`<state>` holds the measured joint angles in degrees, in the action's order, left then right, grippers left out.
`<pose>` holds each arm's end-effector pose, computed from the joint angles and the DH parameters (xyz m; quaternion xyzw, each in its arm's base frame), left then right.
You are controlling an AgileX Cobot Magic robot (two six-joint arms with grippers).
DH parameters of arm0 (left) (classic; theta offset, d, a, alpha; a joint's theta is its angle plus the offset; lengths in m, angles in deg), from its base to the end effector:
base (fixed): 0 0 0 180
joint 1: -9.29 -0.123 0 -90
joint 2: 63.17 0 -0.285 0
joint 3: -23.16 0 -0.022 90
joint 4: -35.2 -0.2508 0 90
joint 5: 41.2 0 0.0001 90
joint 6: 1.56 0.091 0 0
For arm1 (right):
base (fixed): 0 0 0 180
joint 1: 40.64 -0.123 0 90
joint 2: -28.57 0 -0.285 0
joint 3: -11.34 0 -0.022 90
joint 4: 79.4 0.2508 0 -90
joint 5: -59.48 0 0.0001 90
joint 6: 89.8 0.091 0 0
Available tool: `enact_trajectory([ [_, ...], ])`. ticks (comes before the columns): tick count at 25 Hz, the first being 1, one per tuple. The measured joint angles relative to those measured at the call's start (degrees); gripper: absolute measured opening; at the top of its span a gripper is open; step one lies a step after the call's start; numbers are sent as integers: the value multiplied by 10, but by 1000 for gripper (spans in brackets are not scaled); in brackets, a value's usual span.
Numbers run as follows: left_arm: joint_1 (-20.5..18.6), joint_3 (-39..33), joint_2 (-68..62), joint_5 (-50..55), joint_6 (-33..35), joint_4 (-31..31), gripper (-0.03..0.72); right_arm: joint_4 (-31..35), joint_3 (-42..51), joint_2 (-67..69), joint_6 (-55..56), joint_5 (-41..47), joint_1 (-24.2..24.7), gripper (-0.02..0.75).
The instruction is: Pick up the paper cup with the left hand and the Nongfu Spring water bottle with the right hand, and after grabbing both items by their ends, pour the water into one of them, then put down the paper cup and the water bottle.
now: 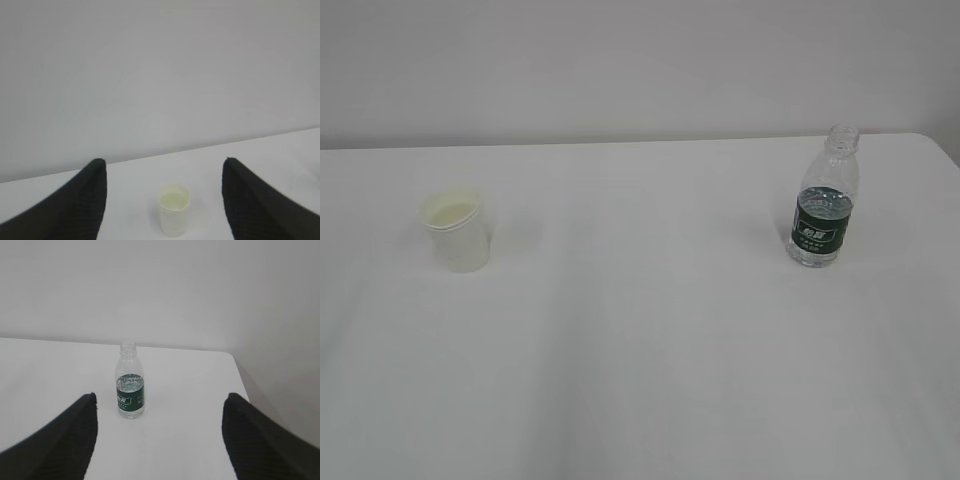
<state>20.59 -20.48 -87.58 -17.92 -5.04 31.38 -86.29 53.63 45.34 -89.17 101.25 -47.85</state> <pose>0.0552 -0.0086 0.3528 0.0614 0.7123 -0.0593 0.6966 0.0208 -0.0047 0.3362 -0.0532 0.7675 -0.0158 0.6386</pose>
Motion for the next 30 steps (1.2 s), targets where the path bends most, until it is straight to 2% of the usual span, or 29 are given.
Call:
enact_trajectory([
  [9,0,6,65,129,0,5,515,0,-17,-22,-1,111,0,590],
  [15,0,6,89,164,0,42,515,11,-17,-25,-1,185,0,590],
  [23,0,8,118,297,0,53,513,22,-17,-45,-1,232,0,590],
  [30,0,8,138,346,0,53,509,22,-17,-100,-1,267,0,590],
])
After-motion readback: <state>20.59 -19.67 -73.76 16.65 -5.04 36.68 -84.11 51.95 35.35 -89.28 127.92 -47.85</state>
